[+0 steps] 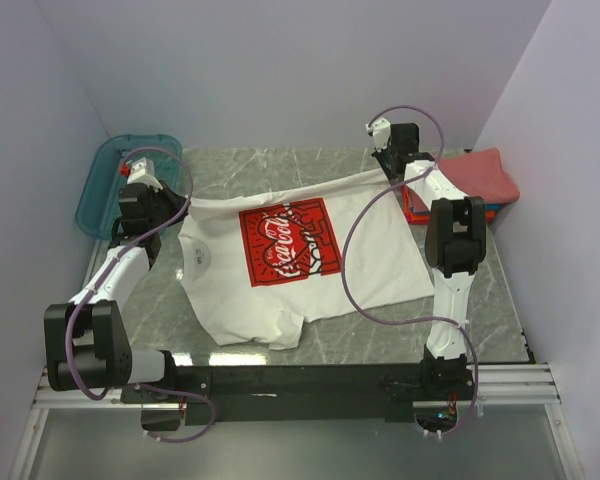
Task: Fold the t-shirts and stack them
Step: Fold the tshirt
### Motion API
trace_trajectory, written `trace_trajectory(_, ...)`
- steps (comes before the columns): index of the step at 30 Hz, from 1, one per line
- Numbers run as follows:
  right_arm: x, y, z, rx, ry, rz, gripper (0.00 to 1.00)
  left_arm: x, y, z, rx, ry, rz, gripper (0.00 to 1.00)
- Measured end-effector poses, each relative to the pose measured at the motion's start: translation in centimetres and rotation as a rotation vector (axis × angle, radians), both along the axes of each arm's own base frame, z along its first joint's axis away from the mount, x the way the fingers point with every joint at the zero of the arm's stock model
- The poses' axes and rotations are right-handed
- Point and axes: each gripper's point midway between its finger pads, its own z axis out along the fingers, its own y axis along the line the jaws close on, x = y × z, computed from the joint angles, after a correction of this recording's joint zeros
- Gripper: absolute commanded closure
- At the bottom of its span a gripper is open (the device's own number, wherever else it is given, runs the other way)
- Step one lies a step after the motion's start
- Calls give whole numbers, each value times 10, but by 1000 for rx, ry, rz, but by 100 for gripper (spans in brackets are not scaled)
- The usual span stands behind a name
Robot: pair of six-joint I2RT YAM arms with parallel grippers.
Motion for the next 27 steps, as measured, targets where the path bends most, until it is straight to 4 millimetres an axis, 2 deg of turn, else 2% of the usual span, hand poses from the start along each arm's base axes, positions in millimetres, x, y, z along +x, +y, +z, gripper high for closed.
trace_trajectory(21, -8, -6, -14, -39, 32, -5, 96, -2, 0, 0, -3, 1, 0, 100)
trace_trajectory(27, -8, -9, -16, -56, 31, -4, 92, -5, -1, -7, -9, 16, 2, 100)
